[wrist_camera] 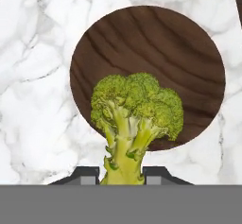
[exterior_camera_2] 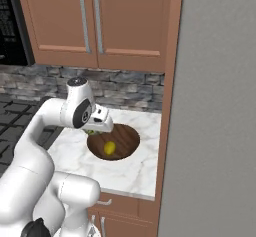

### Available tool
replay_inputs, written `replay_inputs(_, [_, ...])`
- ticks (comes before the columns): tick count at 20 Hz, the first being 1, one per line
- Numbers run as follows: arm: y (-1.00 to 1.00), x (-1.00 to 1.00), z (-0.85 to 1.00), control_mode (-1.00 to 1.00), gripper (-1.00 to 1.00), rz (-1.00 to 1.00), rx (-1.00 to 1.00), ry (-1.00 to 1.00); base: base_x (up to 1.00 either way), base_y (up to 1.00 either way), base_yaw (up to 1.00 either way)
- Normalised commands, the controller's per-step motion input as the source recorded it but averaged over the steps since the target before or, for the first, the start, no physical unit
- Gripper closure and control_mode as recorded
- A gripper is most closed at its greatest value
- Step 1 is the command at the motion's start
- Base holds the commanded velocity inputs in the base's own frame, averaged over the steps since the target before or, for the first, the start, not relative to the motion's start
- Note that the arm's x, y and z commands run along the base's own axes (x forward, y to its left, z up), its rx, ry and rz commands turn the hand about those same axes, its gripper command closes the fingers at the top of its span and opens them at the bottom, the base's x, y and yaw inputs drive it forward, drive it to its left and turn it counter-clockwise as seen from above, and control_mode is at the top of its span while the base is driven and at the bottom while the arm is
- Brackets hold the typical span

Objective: Take the lemon, broccoli, and fish from the freezer and place them in the bowl on the counter.

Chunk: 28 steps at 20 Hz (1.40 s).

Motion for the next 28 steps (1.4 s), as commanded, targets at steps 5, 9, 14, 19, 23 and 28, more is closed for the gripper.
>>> replay_inputs(5, [-0.14,0.31,-0.55,-1.0,1.0,0.0,0.01,0.0,0.0,0.0,0.0])
replay_inputs(9, [-0.03,0.33,-0.45,-1.0,1.0,0.0,0.0,0.0,0.0,0.0,0.0])
replay_inputs(14, [-0.31,0.32,-0.18,-1.0,1.0,0.01,0.01,0.0,0.0,0.0,0.0])
replay_inputs(19, [-0.44,0.18,-0.14,-1.0,1.0,0.0,0.0,0.0,0.0,0.0,0.0])
replay_inputs(23, [-0.27,0.19,-0.25,-1.0,1.0,0.0,0.0,0.0,0.0,0.0,0.0])
replay_inputs(28, [-0.05,0.21,-0.37,-1.0,1.0,0.0,0.0,0.0,0.0,0.0,0.0])
